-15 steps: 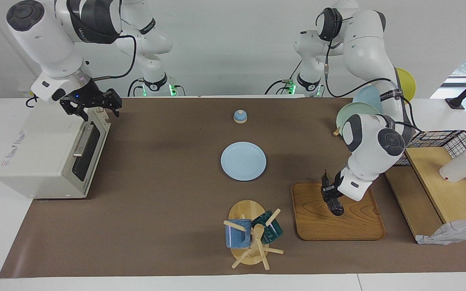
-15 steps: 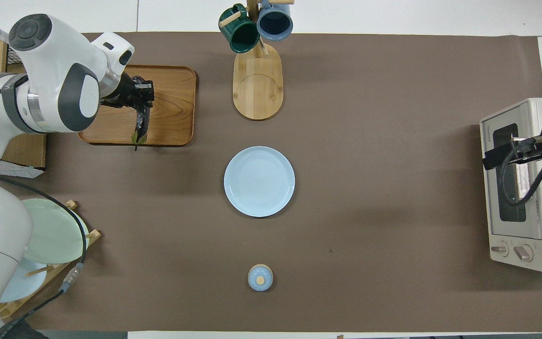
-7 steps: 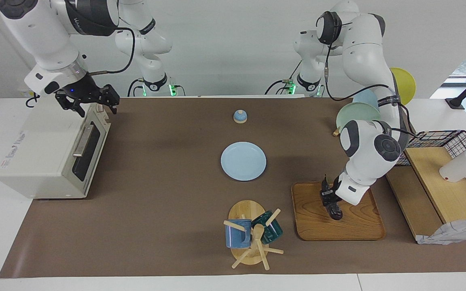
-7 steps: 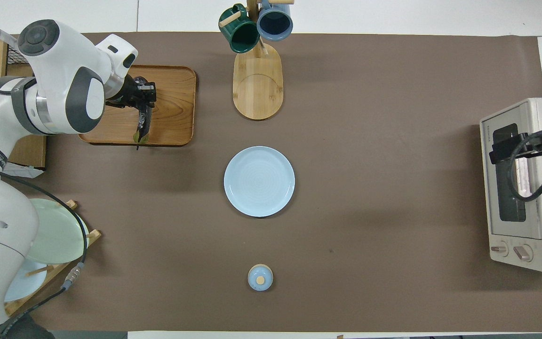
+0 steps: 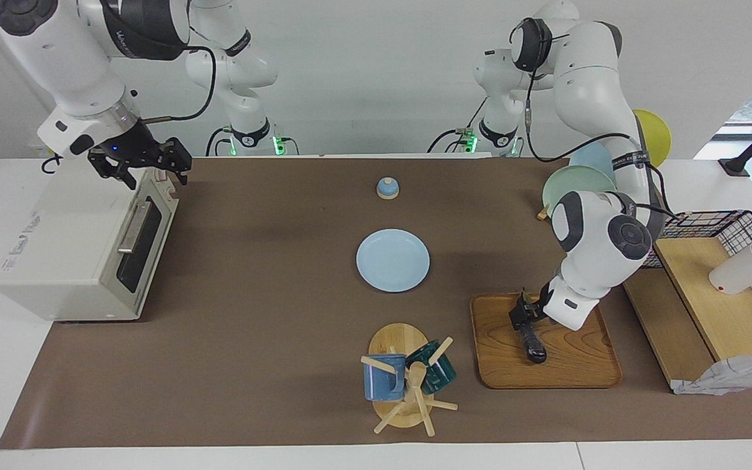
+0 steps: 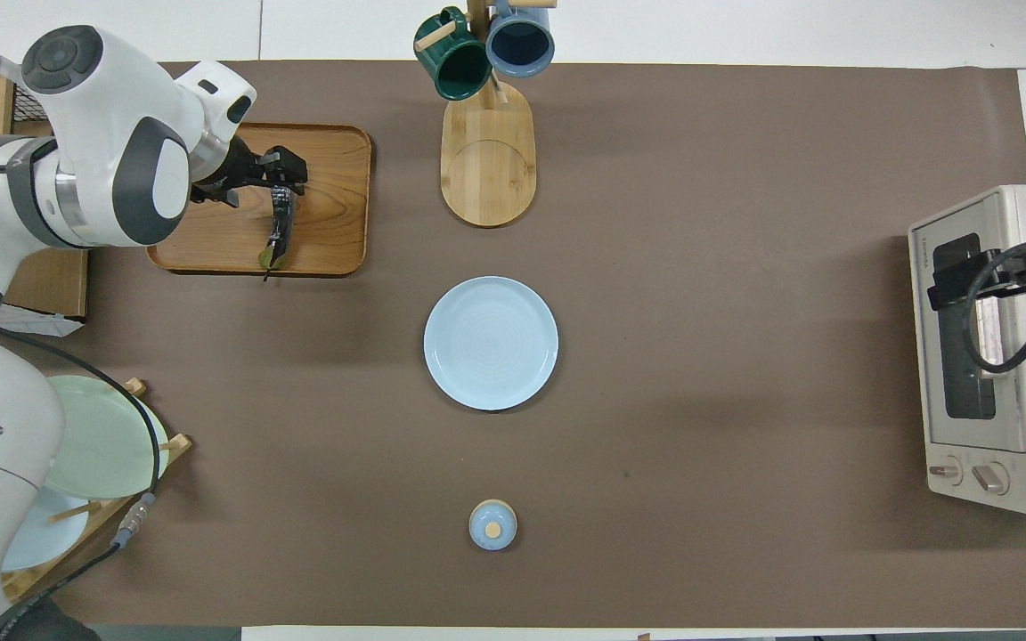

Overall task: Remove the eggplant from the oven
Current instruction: 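Carry the eggplant with the left gripper onto the wooden tray, then open the left gripper and withdraw it from the eggplant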

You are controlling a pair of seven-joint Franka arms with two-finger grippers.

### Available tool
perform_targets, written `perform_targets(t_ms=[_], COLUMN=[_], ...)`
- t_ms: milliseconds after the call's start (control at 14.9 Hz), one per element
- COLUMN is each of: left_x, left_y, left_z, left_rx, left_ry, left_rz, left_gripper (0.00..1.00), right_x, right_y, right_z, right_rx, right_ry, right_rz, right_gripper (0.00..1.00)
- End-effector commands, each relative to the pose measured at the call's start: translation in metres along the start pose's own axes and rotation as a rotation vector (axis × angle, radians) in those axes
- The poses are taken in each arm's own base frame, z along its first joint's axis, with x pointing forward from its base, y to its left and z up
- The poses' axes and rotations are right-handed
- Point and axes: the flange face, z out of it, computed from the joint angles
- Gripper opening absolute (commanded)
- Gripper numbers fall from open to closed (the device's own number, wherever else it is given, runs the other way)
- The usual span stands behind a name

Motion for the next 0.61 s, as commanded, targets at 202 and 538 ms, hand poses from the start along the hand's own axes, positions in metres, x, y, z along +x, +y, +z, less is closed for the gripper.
perform_targets(t_ms=[202, 538], left_x=[-0.038, -0.09], left_y=[-0.021, -0.031], left_z=[-0.126, -0.214], left_rx=[0.01, 0.052], left_ry=[-0.004, -0.033], left_rz=[-0.016, 0.001], left_gripper=[1.0, 1.0], right_x=[0.005, 0.006], right_y=[0.002, 0.002], right_z=[-0.007, -0.007], right_rx=[0.011, 0.01], right_ry=[0.03, 0.035], right_rz=[0.021, 0.021], right_gripper=[1.0, 1.0])
